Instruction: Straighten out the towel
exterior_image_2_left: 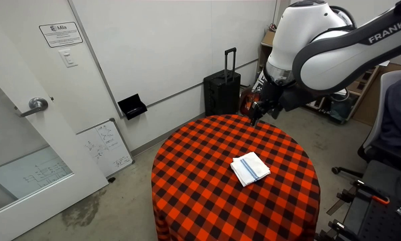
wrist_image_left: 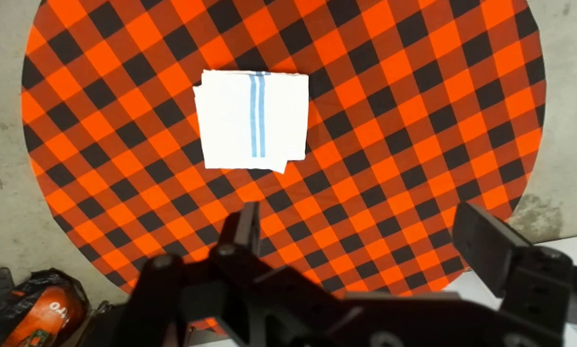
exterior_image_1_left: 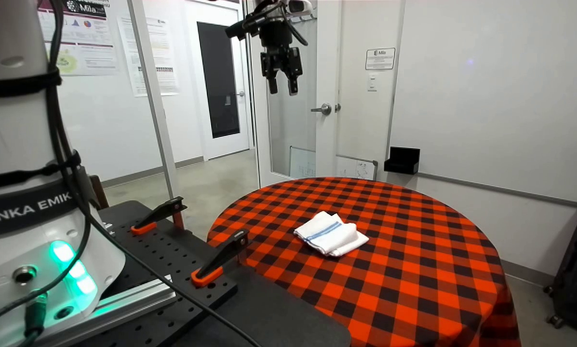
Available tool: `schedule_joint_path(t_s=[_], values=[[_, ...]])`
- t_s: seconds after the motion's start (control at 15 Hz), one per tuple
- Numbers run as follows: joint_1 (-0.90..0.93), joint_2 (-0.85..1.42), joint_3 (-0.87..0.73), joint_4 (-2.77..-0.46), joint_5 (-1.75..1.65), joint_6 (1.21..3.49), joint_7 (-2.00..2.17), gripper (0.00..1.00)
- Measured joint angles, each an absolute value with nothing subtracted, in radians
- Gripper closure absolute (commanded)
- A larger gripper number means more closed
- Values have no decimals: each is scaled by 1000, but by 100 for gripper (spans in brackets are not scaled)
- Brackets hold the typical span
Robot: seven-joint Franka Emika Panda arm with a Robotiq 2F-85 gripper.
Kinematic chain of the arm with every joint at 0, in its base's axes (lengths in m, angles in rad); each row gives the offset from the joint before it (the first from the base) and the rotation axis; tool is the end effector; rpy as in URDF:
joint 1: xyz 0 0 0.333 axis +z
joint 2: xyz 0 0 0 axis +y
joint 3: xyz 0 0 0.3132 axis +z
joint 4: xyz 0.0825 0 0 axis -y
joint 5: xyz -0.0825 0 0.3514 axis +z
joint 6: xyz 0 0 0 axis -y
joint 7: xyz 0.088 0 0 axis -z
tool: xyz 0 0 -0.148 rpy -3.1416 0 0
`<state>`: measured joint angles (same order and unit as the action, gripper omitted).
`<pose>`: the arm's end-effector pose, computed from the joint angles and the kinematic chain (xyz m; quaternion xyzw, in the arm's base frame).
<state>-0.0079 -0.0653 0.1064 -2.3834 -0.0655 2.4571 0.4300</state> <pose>0.4812 0.0458 0.3381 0.9873 -0.1408 0.0735 0.0069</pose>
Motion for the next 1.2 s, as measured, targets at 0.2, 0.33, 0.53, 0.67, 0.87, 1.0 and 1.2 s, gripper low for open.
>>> schedule_joint_path(t_s=[0.2, 0.33, 0.53, 0.67, 0.87, 1.0, 1.2], values=[[-8, -63, 99, -2379, -72, 2457, 454, 0], [-8, -63, 97, -2378, -72, 2457, 454, 0], [-8, -63, 97, -2377, -72, 2457, 455, 0], [-8, -63, 97, -2377, -72, 2457, 455, 0], [-4, -48, 97, -2377, -64, 2456, 450, 0], [6, 6, 97, -2369, -56, 2457, 450, 0], [17, 154, 94, -2321, -51, 2477, 463, 0]])
